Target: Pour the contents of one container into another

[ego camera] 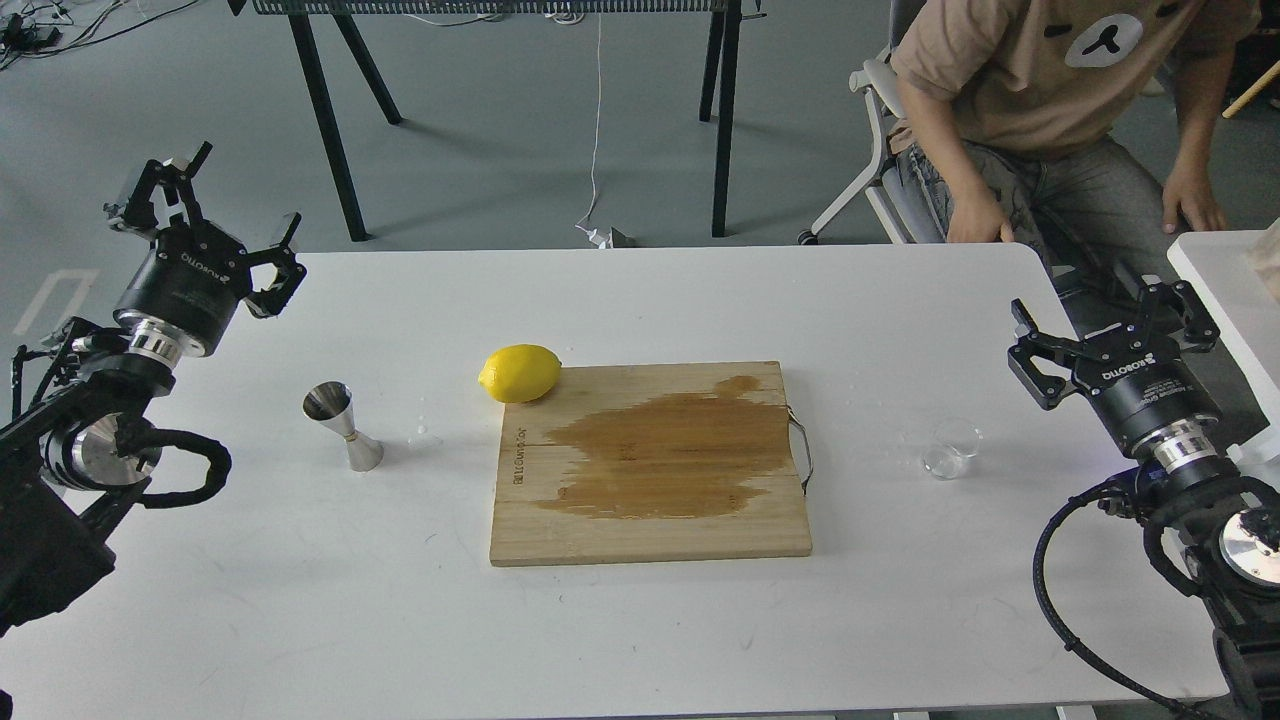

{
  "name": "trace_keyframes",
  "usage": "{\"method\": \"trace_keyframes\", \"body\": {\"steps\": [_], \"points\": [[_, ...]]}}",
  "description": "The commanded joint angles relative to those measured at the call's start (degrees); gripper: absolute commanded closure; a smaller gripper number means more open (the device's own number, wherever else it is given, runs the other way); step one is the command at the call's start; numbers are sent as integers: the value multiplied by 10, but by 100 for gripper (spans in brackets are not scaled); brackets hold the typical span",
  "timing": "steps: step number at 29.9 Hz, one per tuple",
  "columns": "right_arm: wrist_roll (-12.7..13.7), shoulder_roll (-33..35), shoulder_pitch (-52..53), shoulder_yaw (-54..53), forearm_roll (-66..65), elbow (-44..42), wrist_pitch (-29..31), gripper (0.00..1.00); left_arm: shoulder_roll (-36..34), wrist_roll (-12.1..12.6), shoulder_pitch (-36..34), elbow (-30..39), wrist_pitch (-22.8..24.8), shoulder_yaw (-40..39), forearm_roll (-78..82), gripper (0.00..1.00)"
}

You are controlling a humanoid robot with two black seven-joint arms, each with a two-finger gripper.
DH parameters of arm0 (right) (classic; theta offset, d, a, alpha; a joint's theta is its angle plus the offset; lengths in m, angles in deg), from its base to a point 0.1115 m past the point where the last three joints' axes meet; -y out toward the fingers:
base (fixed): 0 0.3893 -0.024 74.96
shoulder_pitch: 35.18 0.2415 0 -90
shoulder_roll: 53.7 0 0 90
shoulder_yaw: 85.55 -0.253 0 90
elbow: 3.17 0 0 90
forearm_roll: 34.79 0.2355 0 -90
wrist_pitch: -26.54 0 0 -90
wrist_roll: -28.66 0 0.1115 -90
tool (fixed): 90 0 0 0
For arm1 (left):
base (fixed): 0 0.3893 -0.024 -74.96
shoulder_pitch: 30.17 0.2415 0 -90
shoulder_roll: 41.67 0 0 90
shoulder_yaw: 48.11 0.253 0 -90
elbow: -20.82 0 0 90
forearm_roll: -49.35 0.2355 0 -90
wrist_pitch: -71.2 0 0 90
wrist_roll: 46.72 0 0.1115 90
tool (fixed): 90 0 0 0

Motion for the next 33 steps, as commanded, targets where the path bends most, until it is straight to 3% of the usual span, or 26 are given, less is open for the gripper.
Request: {"method": "trace_keyframes", "body": {"steps": [1,18,22,29,33], "points": [[0,0,0,0,1,1,0,1,-2,0,0,0,0,4,2,0],[0,0,2,-6,1,3,0,1,-5,0,1,-32,0,-3,-3,0],[0,0,1,-3,1,6,0,1,-54,0,-2,-22,0,-3,17,0],[1,3,0,1,1,8,0,1,-142,0,-57,6,0,-4,222,0],[1,2,-1,1,1,13,0,1,-182,0,-65,90,0,-3,356,0]]}}
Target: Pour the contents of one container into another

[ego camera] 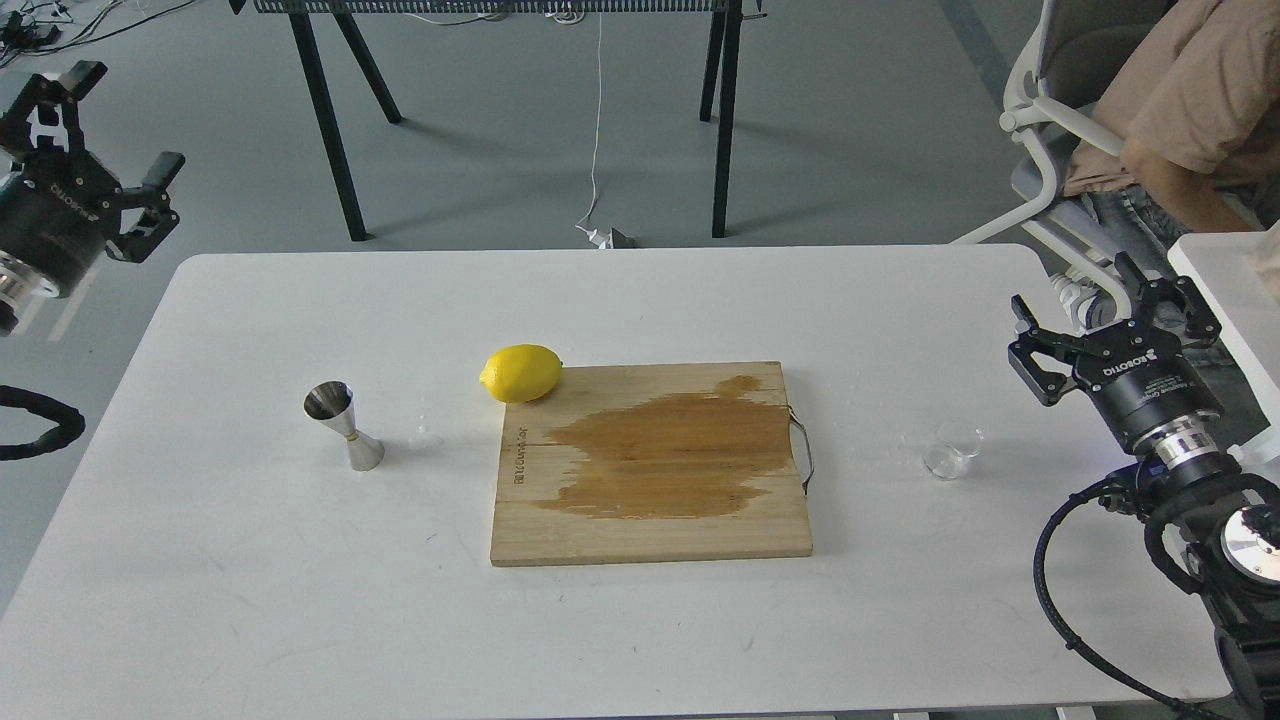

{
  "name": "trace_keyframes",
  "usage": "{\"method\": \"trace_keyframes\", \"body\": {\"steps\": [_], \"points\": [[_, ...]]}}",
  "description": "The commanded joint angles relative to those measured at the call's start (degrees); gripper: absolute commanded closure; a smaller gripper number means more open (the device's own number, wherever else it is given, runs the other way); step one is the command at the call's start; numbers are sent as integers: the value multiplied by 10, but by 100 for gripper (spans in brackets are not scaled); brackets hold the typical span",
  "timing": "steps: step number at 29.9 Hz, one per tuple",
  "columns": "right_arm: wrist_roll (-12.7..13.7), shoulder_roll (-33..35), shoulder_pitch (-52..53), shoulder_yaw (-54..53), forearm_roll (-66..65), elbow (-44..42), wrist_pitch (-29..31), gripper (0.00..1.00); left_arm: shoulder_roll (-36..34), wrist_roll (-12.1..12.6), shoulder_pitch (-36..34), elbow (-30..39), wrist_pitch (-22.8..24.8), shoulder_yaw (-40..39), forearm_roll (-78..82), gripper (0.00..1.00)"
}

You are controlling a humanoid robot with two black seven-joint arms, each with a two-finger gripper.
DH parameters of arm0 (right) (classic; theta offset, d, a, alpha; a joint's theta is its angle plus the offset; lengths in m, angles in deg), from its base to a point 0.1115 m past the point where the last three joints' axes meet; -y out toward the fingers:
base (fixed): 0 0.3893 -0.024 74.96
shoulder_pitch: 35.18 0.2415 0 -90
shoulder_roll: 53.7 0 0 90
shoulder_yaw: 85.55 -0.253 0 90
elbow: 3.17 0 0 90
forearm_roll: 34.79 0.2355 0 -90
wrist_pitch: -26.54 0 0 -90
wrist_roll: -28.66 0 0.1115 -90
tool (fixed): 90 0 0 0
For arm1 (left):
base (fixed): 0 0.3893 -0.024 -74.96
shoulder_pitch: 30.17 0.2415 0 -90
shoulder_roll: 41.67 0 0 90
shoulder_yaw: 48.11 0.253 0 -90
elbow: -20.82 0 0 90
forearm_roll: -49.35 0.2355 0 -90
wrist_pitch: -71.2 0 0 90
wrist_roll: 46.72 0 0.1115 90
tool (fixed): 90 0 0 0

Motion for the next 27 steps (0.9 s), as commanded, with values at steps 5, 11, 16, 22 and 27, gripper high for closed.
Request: {"method": "trace_keyframes", "body": {"steps": [5,11,16,22,27], "points": [[0,-3,-1,2,0,4,0,1,-59,0,3,173,0,8,196,0],[1,-3,-6,3,-1,3,0,1,-60,0,40,218,-109,37,326,0],[0,-3,-7,12,-3,2,0,1,-55,0,92,228,-275,45,405,0],[0,-3,-7,26,-3,1,0,1,-57,0,167,262,-391,39,407,0],[0,-3,-7,26,-3,1,0,1,-53,0,209,272,-432,39,408,0]]}}
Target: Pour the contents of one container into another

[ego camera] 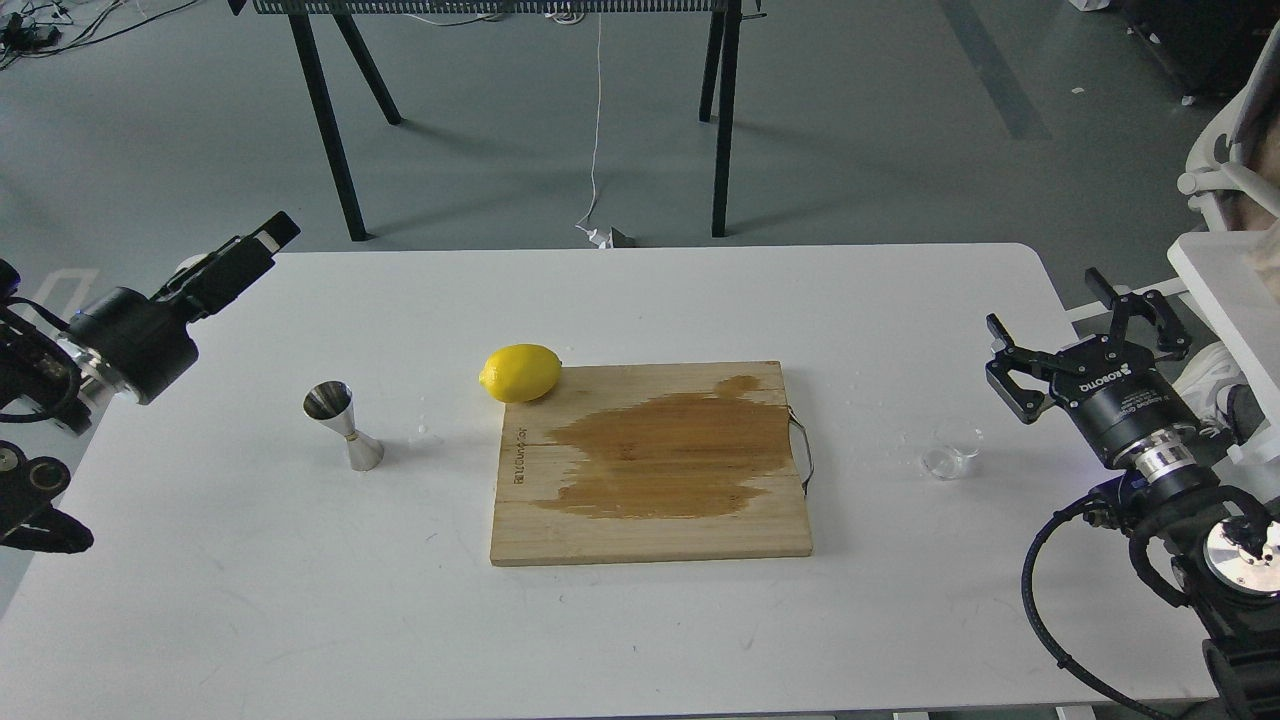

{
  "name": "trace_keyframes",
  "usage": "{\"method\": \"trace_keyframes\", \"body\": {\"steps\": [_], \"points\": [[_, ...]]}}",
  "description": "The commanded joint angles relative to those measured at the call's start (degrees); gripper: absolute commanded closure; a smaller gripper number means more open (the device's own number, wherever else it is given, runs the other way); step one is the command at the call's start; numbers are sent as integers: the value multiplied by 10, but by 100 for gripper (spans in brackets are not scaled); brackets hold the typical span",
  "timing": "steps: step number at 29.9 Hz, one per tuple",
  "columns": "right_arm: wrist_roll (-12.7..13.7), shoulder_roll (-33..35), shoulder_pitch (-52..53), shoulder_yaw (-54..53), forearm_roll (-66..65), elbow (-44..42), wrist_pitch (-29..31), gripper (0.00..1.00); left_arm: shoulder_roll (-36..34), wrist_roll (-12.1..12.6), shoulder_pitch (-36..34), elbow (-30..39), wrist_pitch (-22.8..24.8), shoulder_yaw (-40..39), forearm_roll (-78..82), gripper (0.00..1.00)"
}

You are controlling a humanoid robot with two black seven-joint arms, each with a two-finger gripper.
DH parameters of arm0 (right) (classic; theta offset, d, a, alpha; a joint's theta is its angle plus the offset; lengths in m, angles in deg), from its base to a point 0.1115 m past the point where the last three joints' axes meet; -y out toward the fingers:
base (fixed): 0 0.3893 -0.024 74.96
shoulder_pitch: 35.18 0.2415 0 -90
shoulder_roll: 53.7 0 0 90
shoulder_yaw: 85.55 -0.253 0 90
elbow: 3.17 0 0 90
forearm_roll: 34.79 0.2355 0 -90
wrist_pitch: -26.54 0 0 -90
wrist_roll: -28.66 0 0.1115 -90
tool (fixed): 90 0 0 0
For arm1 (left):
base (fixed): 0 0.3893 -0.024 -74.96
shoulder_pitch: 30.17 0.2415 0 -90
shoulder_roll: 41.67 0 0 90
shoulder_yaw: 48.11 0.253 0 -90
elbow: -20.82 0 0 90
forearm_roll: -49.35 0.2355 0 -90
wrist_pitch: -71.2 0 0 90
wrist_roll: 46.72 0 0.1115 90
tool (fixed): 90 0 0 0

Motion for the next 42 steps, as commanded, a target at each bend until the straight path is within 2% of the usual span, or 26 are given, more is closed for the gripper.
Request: {"method": "trace_keyframes", "body": {"steps": [1,7,12,17,22,36,42], "points": [[0,0,0,0,0,0,0,1,4,0,28,9,-36,0,0,0],[0,2,-2,0,0,-4,0,1,45,0,38,-7,-97,6,29,0],[0,0,-5,0,0,-4,0,1,85,0,41,-61,-153,6,102,1],[0,0,-5,0,0,-4,0,1,88,0,53,-71,-154,6,125,1],[0,0,-8,0,0,-4,0,1,92,0,66,-111,-154,7,180,1],[-1,0,-14,-1,0,-3,0,1,109,0,142,-112,-154,7,212,1],[-1,0,-16,-1,0,-3,0,1,124,0,149,-118,-154,7,214,1]]}}
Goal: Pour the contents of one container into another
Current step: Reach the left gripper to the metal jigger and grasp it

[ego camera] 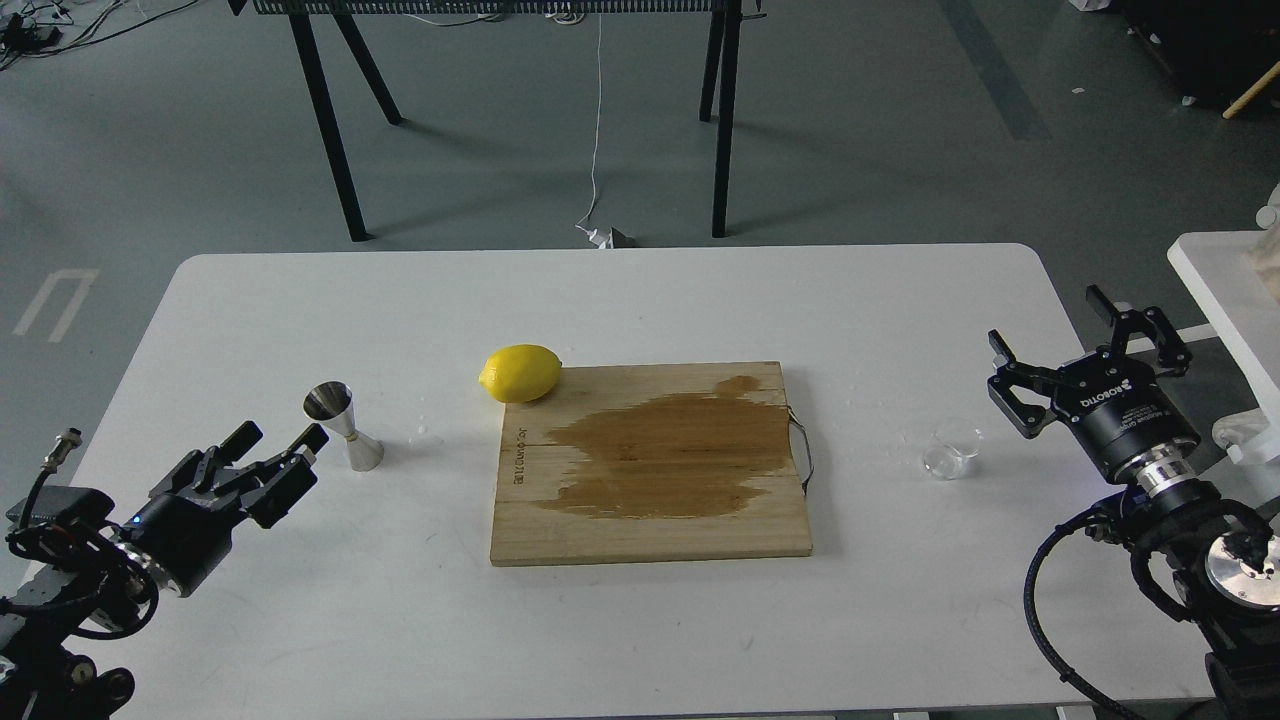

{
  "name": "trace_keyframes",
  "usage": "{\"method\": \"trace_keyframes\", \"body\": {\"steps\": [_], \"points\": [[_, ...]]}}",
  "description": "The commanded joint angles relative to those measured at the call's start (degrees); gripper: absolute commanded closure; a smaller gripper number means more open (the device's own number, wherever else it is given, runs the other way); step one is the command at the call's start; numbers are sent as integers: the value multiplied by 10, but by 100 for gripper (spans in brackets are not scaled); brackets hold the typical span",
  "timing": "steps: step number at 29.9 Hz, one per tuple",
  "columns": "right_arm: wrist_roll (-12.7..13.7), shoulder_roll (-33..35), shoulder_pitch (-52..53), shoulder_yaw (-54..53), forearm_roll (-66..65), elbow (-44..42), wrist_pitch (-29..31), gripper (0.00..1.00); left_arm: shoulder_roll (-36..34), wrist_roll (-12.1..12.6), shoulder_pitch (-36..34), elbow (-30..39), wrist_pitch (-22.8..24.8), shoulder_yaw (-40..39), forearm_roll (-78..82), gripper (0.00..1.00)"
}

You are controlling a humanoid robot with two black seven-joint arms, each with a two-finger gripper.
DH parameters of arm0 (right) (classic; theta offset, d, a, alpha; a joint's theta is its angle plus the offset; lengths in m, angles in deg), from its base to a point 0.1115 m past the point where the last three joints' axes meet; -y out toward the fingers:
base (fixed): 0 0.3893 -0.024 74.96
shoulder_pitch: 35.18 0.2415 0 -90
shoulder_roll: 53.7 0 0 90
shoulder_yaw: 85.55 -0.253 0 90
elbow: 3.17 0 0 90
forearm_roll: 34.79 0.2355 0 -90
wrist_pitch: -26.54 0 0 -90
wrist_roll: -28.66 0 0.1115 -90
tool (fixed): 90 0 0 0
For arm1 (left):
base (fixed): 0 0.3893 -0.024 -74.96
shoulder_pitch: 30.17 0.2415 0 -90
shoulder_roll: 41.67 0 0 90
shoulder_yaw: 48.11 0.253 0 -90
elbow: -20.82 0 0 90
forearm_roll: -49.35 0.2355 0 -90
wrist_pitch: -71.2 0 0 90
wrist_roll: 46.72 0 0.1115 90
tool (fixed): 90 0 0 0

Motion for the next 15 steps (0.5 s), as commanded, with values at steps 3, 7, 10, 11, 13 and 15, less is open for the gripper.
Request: {"method": "trace_keyframes", "body": {"steps": [3,7,10,11,13,15], "points": [[0,0,0,-1,0,0,0,1,23,0,-1,-33,0,1,1,1],[0,0,0,-3,0,-1,0,1,47,0,-8,-68,0,1,1,1],[0,2,-1,-4,0,-1,0,1,61,0,-21,-86,0,5,2,1],[0,2,-2,-4,0,0,0,1,63,0,-24,-93,0,13,2,1],[0,2,-2,-4,0,0,0,1,66,0,-33,-99,0,29,1,1],[0,2,-4,-4,0,0,0,1,69,0,-38,-102,0,37,1,1]]}}
